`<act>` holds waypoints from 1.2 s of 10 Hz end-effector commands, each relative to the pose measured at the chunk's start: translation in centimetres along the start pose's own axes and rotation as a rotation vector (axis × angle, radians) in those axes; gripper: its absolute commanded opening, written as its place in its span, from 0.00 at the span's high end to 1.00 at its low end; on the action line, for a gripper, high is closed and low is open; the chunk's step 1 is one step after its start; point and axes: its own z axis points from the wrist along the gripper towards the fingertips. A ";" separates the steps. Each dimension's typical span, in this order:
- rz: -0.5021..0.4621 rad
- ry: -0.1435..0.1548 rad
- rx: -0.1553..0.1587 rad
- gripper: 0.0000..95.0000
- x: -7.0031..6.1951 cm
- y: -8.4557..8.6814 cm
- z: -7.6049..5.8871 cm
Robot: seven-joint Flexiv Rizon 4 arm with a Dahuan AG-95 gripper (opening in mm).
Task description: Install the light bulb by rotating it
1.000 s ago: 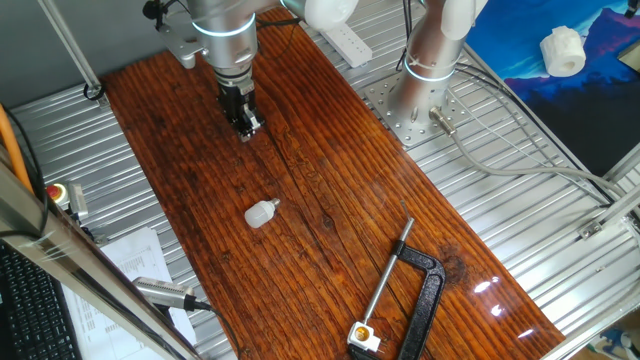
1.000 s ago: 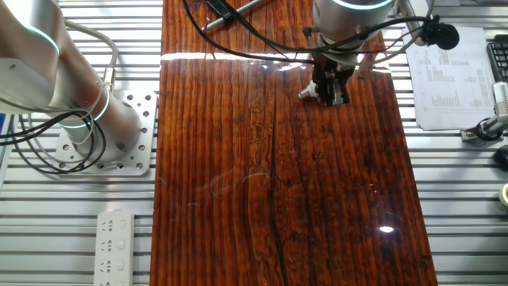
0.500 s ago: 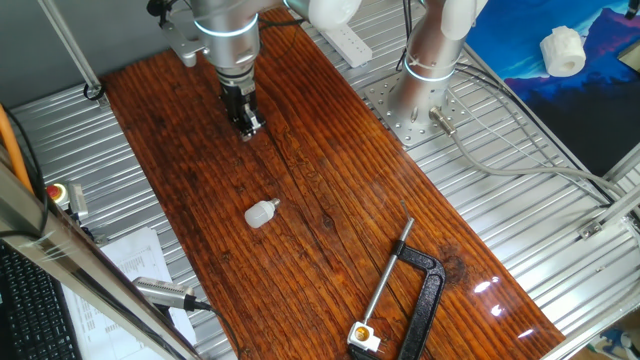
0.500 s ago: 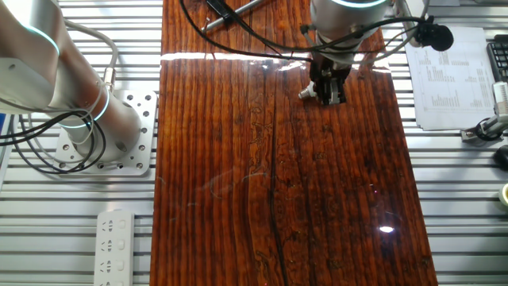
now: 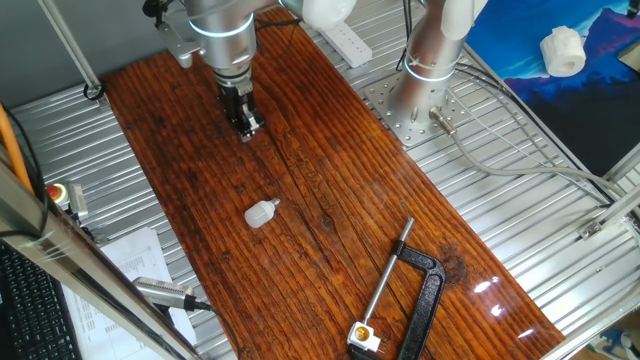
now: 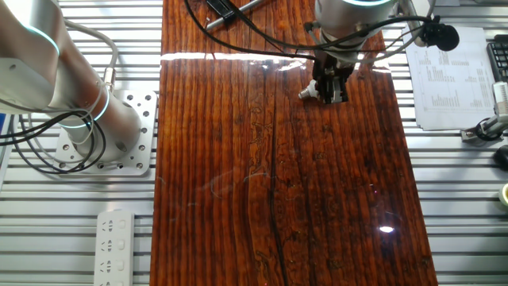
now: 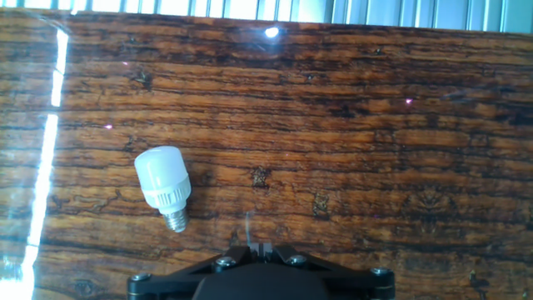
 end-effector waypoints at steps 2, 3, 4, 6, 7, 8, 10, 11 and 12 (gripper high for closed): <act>-0.002 0.000 -0.002 1.00 0.1 0.2 -0.3; -0.002 0.000 -0.002 1.00 0.2 0.3 -0.6; -0.001 0.001 -0.002 1.00 0.3 0.4 -0.8; -0.002 0.003 -0.002 1.00 0.3 0.5 -0.8; -0.001 0.002 -0.002 1.00 0.3 0.5 -0.9; 0.000 0.002 -0.003 1.00 0.3 0.5 -0.9; -0.002 0.001 -0.003 1.00 0.4 0.5 -0.9; -0.002 0.001 -0.003 1.00 0.4 0.5 -0.9; -0.002 0.001 -0.003 1.00 0.4 0.5 -0.9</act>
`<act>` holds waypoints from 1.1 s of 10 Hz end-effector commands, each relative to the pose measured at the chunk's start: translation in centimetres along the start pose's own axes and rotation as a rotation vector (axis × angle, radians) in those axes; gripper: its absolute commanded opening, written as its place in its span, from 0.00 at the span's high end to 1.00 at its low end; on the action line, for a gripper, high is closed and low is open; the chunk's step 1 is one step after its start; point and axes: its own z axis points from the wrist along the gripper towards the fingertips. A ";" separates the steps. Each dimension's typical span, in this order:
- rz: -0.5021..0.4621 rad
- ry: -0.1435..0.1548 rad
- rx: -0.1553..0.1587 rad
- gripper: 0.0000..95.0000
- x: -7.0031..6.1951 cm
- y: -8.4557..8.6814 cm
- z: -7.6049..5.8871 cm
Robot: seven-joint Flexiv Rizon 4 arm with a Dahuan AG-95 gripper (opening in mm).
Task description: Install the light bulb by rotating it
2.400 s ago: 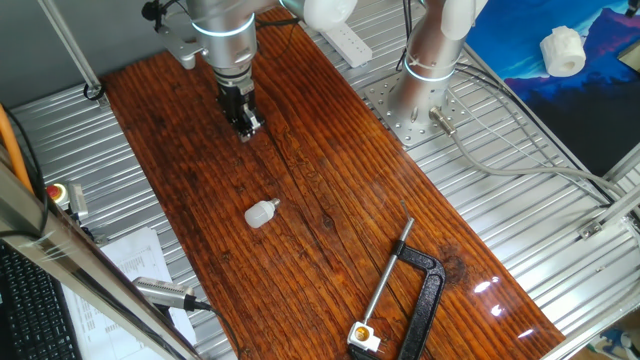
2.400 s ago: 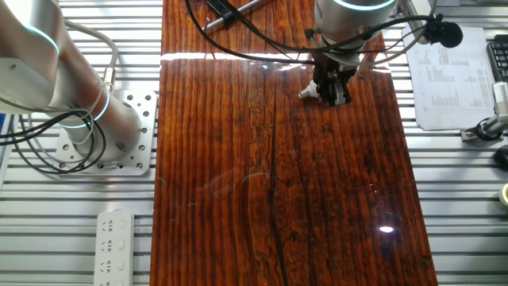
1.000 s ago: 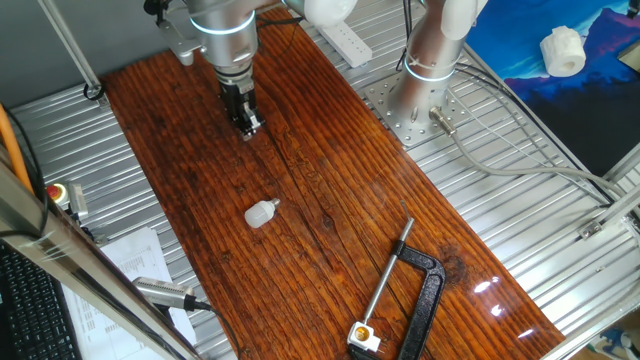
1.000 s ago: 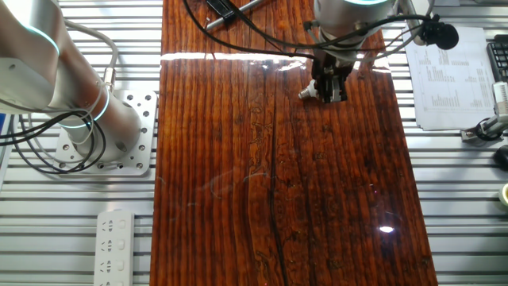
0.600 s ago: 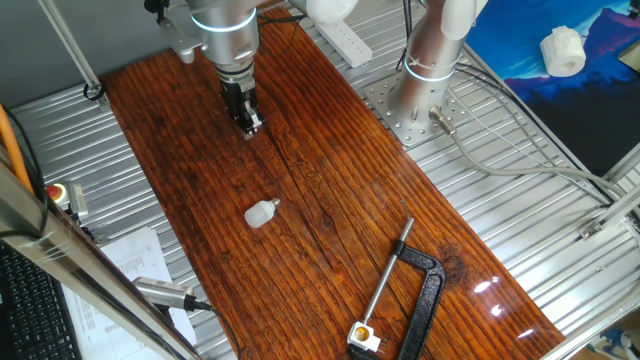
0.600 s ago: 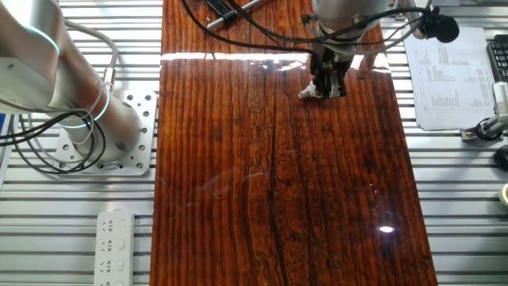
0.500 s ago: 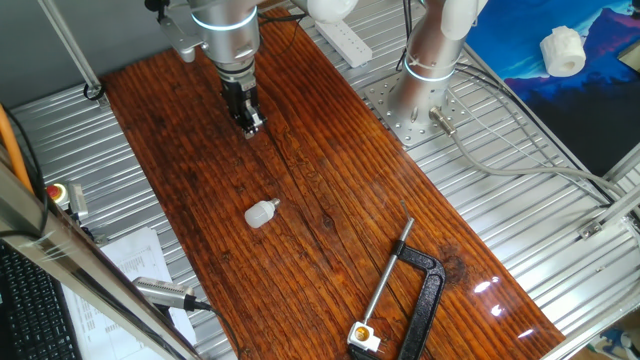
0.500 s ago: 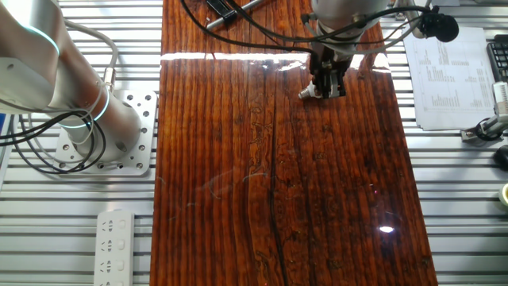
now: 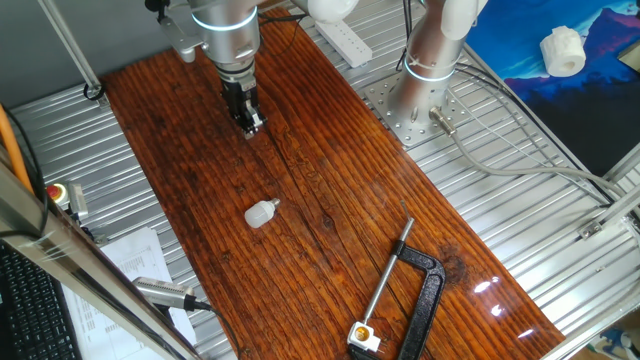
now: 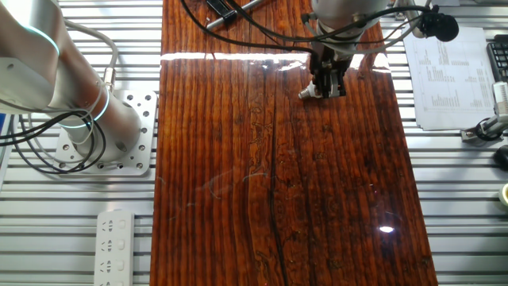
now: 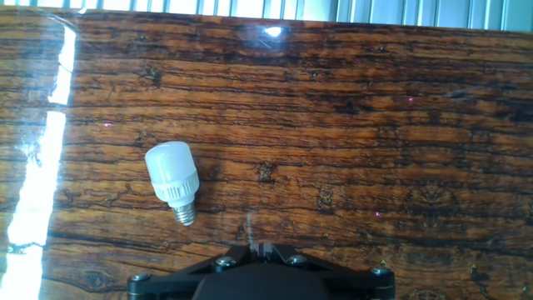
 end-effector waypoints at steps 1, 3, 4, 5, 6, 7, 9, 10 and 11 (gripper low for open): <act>-0.001 0.003 0.000 1.00 0.0 0.0 0.0; -0.007 0.003 0.000 1.00 0.0 0.0 0.0; -0.007 0.004 0.000 1.00 0.0 0.0 0.0; -0.007 0.005 0.000 1.00 0.0 0.0 0.0; -0.004 0.006 0.000 1.00 0.0 0.0 0.0; -0.003 0.007 0.000 1.00 0.0 0.0 0.0; 0.000 0.010 0.000 1.00 0.0 0.0 0.0; 0.000 0.010 0.000 1.00 0.0 0.0 0.0; -0.001 0.011 -0.001 1.00 0.0 0.0 0.0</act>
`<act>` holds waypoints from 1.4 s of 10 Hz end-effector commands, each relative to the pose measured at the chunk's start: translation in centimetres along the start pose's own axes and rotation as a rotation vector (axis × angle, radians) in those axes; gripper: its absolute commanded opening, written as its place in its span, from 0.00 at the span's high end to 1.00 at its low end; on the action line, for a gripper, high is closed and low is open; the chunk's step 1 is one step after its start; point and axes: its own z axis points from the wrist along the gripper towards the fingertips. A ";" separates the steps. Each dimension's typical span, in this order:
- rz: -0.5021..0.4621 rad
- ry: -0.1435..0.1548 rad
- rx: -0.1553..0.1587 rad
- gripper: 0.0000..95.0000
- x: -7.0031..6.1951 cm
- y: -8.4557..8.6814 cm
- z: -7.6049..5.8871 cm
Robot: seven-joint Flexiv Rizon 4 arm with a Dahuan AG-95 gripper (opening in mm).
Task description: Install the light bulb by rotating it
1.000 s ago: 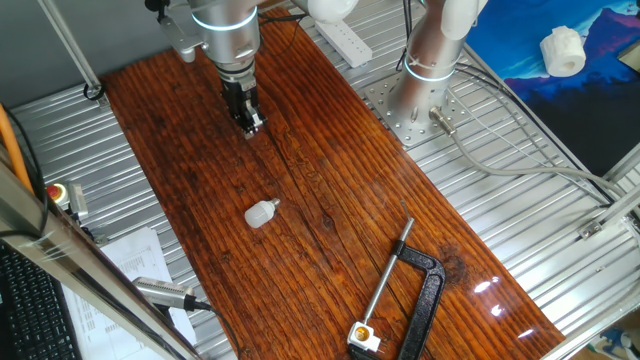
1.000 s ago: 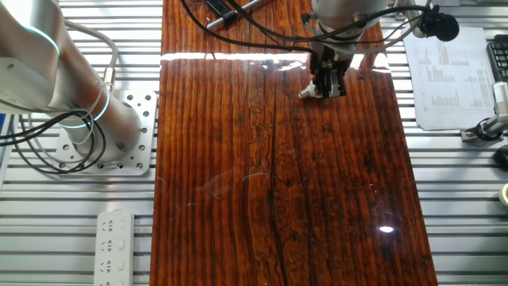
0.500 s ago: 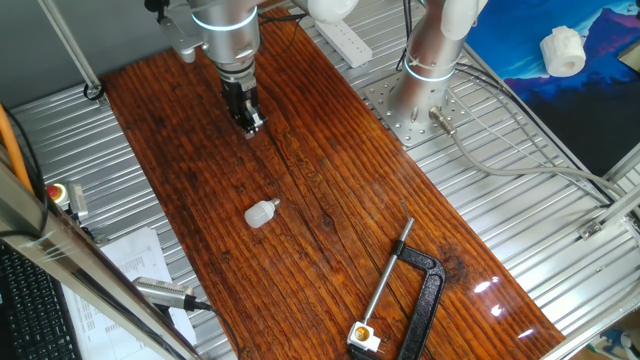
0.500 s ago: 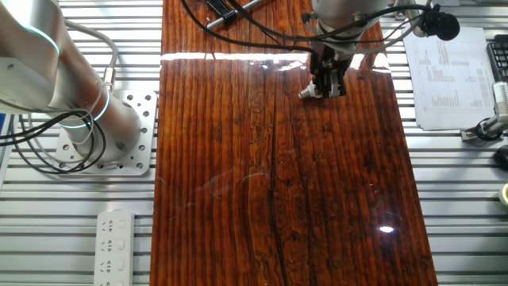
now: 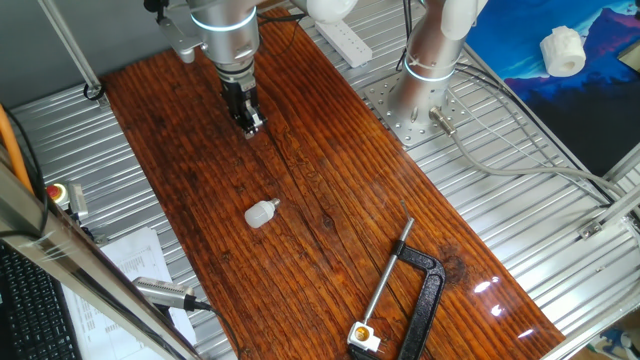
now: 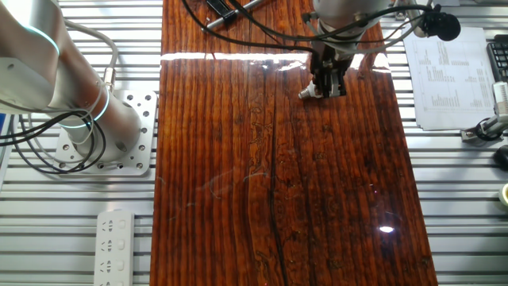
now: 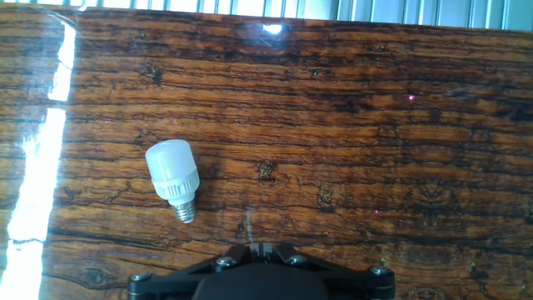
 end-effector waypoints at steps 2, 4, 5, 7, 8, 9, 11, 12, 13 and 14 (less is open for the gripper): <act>-0.002 0.008 -0.002 1.00 0.0 0.0 0.0; -0.005 0.011 -0.006 1.00 0.0 0.0 0.0; -0.006 0.015 -0.006 1.00 0.0 0.0 0.0; 0.000 0.015 -0.007 1.00 0.0 0.0 0.0; -0.004 0.017 -0.008 1.00 0.0 0.0 0.0; -0.005 0.021 -0.009 1.00 0.0 0.0 0.0; -0.006 0.024 -0.009 1.00 0.0 0.0 0.0; -0.004 0.025 -0.009 1.00 0.0 0.0 0.0; -0.004 0.025 -0.008 1.00 0.0 0.0 0.0; -0.005 0.027 -0.008 1.00 0.0 0.0 0.0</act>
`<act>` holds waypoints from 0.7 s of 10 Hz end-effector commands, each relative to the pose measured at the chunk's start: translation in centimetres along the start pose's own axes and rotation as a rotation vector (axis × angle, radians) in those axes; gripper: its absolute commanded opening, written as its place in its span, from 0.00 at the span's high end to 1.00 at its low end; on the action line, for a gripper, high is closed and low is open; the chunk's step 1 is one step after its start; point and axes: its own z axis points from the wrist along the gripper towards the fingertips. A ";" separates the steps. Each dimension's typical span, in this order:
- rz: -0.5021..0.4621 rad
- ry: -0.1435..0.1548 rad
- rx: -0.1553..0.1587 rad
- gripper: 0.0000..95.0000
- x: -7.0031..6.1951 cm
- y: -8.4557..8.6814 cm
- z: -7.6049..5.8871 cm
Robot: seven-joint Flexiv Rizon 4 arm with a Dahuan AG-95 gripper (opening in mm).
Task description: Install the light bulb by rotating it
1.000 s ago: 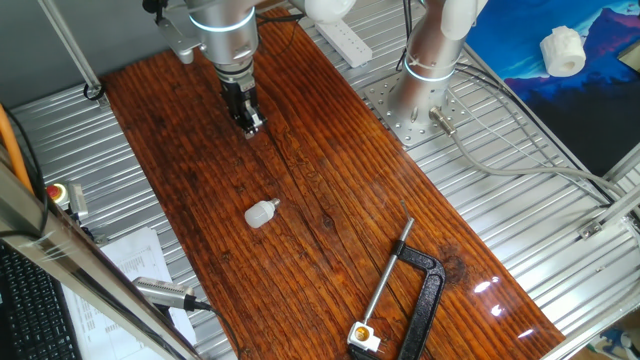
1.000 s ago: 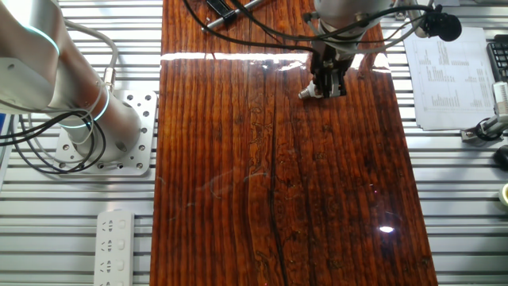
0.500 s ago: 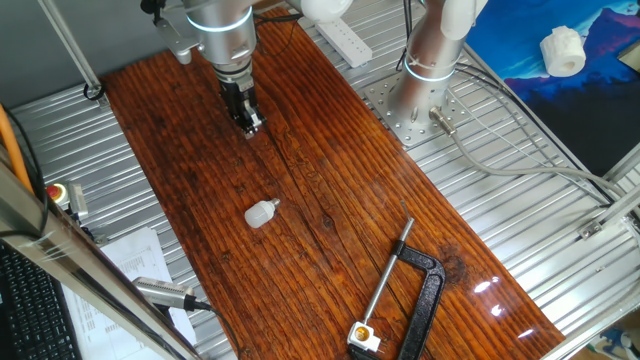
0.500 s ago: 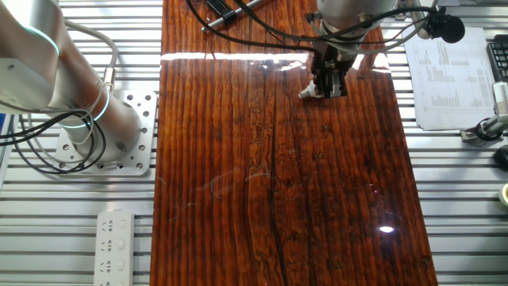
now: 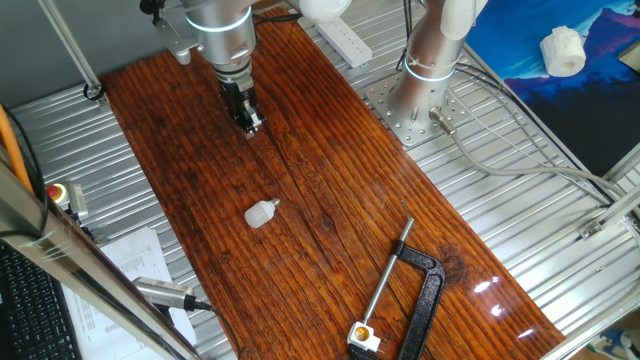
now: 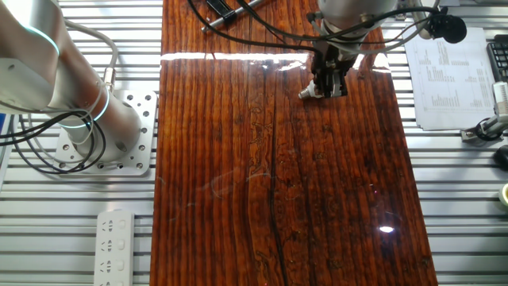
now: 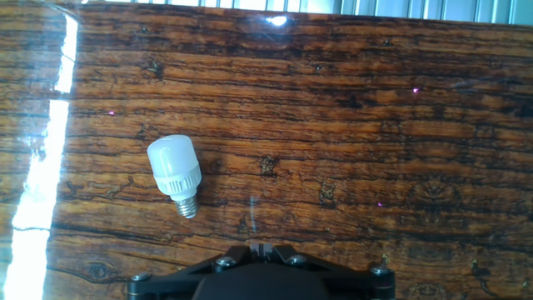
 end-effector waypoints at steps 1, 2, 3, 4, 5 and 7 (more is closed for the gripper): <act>-0.003 0.003 0.000 1.00 0.0 0.0 0.0; -0.003 0.003 0.000 1.00 0.0 0.0 0.0; -0.002 0.003 0.001 1.00 0.0 0.0 0.0; -0.002 0.003 0.001 1.00 0.0 0.0 0.0; -0.002 0.004 0.001 1.00 0.0 0.0 0.0; -0.002 0.007 0.002 1.00 0.0 0.0 0.0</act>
